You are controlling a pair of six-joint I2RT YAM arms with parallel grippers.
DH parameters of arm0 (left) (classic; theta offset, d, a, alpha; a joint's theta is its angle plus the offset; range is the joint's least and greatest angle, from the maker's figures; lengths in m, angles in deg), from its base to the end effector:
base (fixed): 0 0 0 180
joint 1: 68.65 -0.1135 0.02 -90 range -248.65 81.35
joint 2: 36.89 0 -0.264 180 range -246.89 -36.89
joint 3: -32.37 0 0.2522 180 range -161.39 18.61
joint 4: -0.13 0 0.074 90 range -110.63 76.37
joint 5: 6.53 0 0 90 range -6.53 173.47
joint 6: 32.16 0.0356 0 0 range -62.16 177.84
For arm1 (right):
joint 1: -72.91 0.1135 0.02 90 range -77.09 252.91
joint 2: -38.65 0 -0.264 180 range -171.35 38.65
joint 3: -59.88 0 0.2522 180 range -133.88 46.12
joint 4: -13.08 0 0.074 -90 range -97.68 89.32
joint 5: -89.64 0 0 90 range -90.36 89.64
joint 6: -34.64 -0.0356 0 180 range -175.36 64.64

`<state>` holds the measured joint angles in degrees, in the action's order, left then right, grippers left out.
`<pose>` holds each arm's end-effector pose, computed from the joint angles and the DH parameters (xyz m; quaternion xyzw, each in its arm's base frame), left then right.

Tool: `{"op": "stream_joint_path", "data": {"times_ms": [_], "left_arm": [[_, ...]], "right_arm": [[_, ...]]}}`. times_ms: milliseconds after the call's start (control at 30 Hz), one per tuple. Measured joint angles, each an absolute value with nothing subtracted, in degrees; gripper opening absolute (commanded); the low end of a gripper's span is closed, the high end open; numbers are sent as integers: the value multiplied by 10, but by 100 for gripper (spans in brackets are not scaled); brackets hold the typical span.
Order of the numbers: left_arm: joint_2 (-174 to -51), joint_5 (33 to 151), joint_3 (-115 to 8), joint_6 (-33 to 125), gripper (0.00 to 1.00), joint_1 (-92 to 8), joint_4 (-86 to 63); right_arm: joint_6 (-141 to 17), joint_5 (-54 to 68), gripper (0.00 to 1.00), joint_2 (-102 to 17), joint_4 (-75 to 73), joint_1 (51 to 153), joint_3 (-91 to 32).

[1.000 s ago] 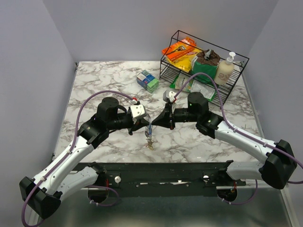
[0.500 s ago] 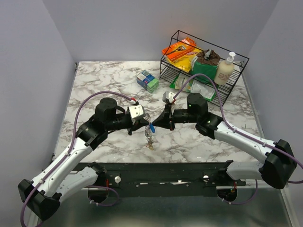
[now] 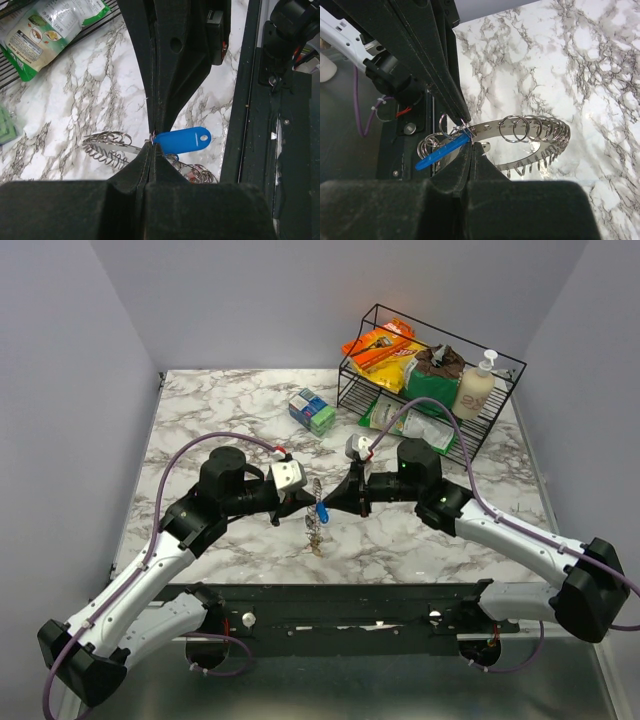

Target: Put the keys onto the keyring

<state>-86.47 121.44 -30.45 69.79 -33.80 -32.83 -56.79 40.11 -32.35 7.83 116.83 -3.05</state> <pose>0.1437 -0.1268 0.3378 0.4789 0.6353 -0.3688 0.4806 0.1872 0.2123 0.3044 -0.4666 0.6082 0.4747 0.4325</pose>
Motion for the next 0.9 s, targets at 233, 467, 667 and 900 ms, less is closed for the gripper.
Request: {"op": "stream_joint_path", "data": {"times_ms": [233,467,667,900], "left_arm": [[-853,1216,-305,685,0,-338,-313],[-847,1216,-304,671,0,-338,-301],[-839,1221,-297,645,0,-338,-263],[-835,1258,-275,607,0,-338,-196]], "right_arm": [[-563,395,44,-280,79,1168,-11],[-546,382,64,-229,79,1168,4],[-539,385,73,-191,92,1168,12],[-545,398,63,-152,125,1168,18]]}}
